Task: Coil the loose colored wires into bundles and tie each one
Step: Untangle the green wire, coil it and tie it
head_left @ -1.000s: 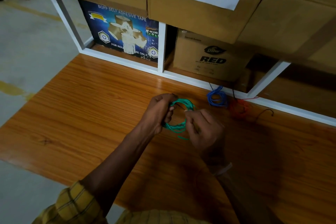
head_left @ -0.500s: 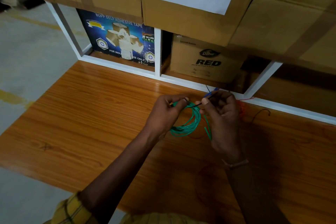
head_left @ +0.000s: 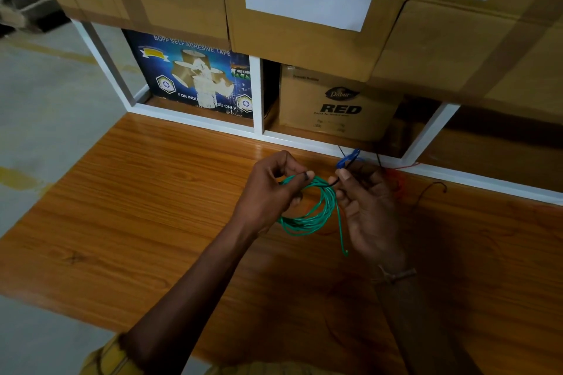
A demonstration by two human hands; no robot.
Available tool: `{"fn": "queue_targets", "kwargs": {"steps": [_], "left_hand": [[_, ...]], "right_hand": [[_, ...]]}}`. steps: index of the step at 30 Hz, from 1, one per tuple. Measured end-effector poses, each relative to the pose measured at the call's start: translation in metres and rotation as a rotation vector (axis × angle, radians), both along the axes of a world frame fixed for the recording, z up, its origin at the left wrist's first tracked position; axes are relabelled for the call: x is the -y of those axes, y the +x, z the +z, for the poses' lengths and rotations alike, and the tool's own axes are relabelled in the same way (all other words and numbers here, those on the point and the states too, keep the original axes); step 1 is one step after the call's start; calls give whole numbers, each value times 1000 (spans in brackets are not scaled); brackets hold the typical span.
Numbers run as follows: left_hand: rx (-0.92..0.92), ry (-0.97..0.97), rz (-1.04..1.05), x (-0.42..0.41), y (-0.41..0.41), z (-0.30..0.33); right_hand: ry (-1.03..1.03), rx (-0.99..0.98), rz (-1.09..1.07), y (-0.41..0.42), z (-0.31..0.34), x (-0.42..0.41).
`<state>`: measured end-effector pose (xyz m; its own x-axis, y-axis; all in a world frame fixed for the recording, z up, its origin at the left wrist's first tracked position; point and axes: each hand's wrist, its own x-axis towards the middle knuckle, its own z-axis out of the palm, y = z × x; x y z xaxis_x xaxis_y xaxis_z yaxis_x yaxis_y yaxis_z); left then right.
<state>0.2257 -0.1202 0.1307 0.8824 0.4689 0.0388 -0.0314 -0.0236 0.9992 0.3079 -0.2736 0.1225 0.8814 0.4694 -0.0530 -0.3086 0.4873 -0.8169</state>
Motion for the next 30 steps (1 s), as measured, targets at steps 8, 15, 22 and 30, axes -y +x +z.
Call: {"fn": "queue_targets", "kwargs": {"steps": [8, 15, 22, 30], "left_hand": [[-43, 43, -82, -2, -4, 2], [-40, 52, -70, -3, -7, 0], [22, 39, 18, 1, -8, -6], [5, 106, 110, 9, -4, -13]], "right_hand": [[49, -163, 68, 4, -1, 5], [32, -154, 79, 0, -1, 5], [-161, 155, 50, -11, 8, 8], [-401, 364, -140, -28, 18, 0]]}}
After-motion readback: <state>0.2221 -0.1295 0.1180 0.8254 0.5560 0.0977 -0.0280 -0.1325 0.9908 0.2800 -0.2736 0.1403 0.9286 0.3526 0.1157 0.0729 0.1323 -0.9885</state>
